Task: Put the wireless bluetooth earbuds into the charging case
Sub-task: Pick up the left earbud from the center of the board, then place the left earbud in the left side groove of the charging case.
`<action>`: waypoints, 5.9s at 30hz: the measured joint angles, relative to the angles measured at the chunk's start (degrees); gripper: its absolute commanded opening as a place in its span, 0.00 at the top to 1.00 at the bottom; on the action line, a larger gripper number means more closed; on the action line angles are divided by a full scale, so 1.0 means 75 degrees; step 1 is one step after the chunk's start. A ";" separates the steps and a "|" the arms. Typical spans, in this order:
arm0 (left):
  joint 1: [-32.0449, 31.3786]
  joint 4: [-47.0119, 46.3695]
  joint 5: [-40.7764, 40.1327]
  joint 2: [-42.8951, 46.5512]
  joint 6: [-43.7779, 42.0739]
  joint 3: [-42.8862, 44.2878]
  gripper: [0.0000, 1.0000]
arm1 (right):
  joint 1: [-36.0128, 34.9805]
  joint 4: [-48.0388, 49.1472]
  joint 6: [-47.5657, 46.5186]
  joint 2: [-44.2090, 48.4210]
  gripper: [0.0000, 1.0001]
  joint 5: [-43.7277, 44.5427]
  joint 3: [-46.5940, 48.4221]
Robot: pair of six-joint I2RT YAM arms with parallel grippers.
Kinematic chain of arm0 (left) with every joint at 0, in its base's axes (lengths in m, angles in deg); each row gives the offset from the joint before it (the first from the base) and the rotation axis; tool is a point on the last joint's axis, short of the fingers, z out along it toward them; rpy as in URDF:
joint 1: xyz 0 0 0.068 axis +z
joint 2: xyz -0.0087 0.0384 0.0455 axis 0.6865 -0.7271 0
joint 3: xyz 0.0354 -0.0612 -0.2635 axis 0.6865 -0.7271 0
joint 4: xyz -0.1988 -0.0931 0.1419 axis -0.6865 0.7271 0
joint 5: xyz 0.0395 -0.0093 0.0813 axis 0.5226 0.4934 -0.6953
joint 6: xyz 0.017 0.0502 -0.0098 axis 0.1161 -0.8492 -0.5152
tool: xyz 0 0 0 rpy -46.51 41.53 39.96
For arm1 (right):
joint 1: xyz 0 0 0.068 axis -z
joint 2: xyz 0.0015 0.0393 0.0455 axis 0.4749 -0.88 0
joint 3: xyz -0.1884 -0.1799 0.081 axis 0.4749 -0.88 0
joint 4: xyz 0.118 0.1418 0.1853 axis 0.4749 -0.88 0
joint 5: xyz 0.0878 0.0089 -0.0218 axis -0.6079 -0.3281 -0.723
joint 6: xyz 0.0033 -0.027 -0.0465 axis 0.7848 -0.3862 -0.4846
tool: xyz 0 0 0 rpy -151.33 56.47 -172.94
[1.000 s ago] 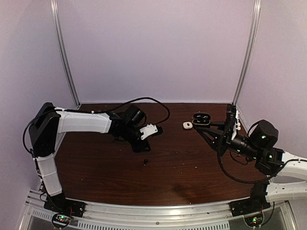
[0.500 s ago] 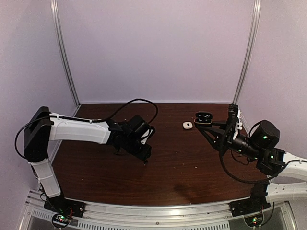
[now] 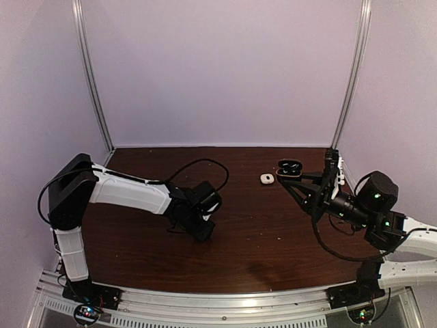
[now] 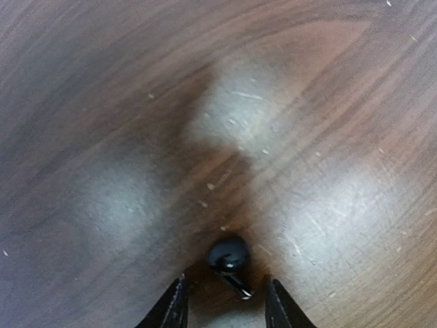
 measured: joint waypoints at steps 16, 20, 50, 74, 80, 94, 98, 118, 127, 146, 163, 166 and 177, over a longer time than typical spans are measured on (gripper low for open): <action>0.0061 0.0717 -0.0784 -0.0105 -0.0597 0.0408 0.66 | 0.0000 -0.0003 0.0003 0.0000 1.00 0.0003 0.0000; 0.0067 0.0714 -0.0181 -0.0105 -0.1358 0.0691 0.62 | 0.0000 -0.0070 0.0000 0.0012 1.00 0.0012 0.0000; 0.0615 0.2961 0.1370 -0.1784 -0.5659 0.3165 0.74 | 0.0003 -0.0399 -0.0009 0.0350 1.00 0.0140 0.0000; 0.1040 0.1676 0.0912 -0.0405 -0.4969 0.2544 0.95 | 0.0035 0.0195 -0.0038 -0.0402 1.00 0.0207 -0.0009; 0.1177 -0.0073 0.0766 0.1958 -0.4645 0.1728 0.95 | 0.0035 0.1195 -0.0146 -0.1008 1.00 0.0157 -0.0052; -0.0143 -0.3439 0.0868 0.4252 -0.4654 0.0627 0.91 | 0.0035 0.3739 -0.1160 -0.2363 1.00 -0.0906 -0.0102; -0.0606 -0.4505 0.1279 0.4715 -0.4771 -0.0017 0.91 | 0.0035 0.3998 -0.1387 -0.2471 1.00 -0.1017 -0.0099; -0.1402 -0.6137 0.2124 0.4092 -0.5182 -0.0195 0.90 | 0.0020 0.4680 -0.0577 -0.2879 1.00 -0.1139 0.0262; -0.1469 -0.6321 0.2226 0.3963 -0.5193 -0.0125 0.90 | -0.0061 0.4695 -0.0335 -0.2961 1.00 -0.1145 0.0306; -0.1530 -0.6271 0.2305 0.3445 -0.5228 0.0405 0.90 | -0.0134 0.4695 -0.0204 -0.2949 1.00 -0.1180 0.0306; -0.1556 -0.6219 0.1865 0.3398 -0.5450 0.0411 0.90 | -0.0140 0.4570 -0.0204 -0.2833 1.00 -0.1233 0.0289; -0.1585 -0.6202 0.1769 0.3398 -0.5493 0.0411 0.90 | -0.0140 0.4570 -0.0204 -0.2821 1.00 -0.1233 0.0268; -0.1632 -0.6143 0.1539 0.3398 -0.5595 0.0411 0.89 | -0.0140 0.4555 -0.0201 -0.2804 1.00 -0.1230 0.0245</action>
